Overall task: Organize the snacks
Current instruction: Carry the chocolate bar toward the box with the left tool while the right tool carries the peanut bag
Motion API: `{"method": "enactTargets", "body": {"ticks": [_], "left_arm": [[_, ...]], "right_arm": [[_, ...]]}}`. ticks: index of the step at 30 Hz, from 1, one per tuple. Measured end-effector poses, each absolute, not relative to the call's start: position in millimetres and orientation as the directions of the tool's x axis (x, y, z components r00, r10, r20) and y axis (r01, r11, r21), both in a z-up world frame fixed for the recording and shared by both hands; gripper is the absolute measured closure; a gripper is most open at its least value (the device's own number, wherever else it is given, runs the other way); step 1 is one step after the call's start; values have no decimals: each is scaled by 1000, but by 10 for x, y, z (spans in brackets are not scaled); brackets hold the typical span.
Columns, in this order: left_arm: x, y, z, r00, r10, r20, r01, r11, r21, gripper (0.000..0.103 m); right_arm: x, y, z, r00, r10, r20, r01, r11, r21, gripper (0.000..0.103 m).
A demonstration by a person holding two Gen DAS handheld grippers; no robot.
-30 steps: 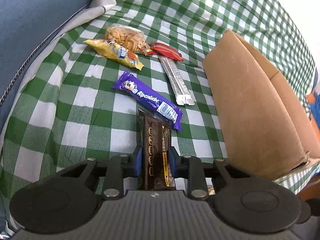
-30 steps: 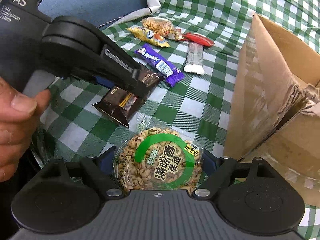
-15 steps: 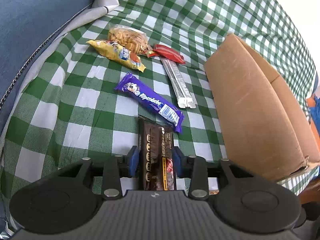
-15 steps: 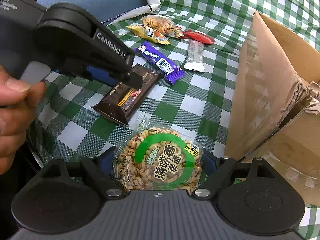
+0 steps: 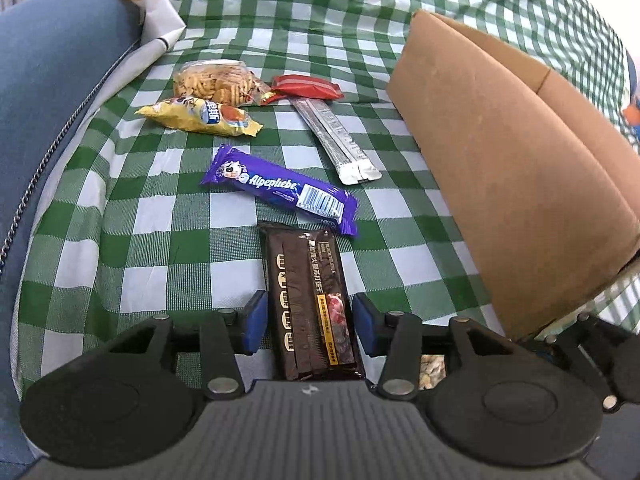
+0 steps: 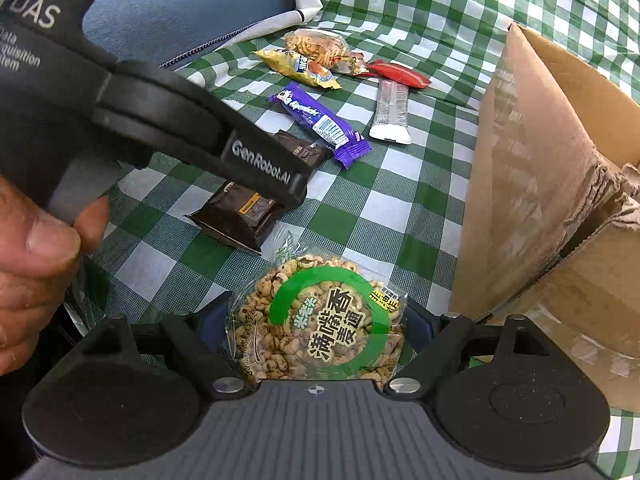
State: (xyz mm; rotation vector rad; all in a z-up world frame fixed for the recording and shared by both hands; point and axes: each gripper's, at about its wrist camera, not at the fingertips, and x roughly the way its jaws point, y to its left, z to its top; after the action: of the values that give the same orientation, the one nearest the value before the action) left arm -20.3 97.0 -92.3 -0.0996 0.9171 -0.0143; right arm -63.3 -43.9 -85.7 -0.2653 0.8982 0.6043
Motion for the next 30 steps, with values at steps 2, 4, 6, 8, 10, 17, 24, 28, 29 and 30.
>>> {"method": "enactTargets", "body": {"ticks": [2, 4, 6, 8, 10, 17, 24, 28, 29, 30], "left_arm": [[-204, 938, -928, 610, -38, -792, -22, 998, -64, 57], [-204, 939, -928, 611, -32, -791, -22, 998, -57, 60], [-205, 978, -918, 611, -45, -790, -32, 996, -82, 61], [-207, 1031, -901, 611, -67, -789, -46, 992, -120, 61], [-216, 1107, -884, 610, -99, -786, -71, 982, -178, 61], [-312, 1435, -772, 643, -213, -736, -162, 901, -403, 61], [-476, 1630, -601, 700, -272, -660, -177, 829, -530, 61], [-560, 1701, -481, 744, -279, -607, -170, 800, -575, 61], [-574, 1718, -452, 754, -278, -595, -171, 792, -586, 61], [-588, 1736, -422, 764, -278, -582, -170, 783, -598, 61]], "right_arm": [[-634, -442, -855, 472, 380, -795, -594, 804, 31, 17], [-634, -443, -854, 472, 380, -795, -595, 803, 31, 17], [-632, -439, -856, 473, 380, -795, -596, 803, 30, 17], [-630, -431, -863, 475, 380, -794, -598, 801, 25, 17], [-639, -430, -858, 476, 378, -794, -601, 799, 20, 17], [-698, -449, -782, 501, 376, -779, -587, 810, 13, 18], [-867, -485, -634, 536, 381, -753, -580, 815, -1, 18], [-915, -541, -446, 583, 384, -716, -560, 829, -11, 18], [-915, -563, -389, 592, 388, -707, -555, 832, -8, 18], [-910, -593, -314, 601, 392, -696, -547, 837, -1, 18]]}}
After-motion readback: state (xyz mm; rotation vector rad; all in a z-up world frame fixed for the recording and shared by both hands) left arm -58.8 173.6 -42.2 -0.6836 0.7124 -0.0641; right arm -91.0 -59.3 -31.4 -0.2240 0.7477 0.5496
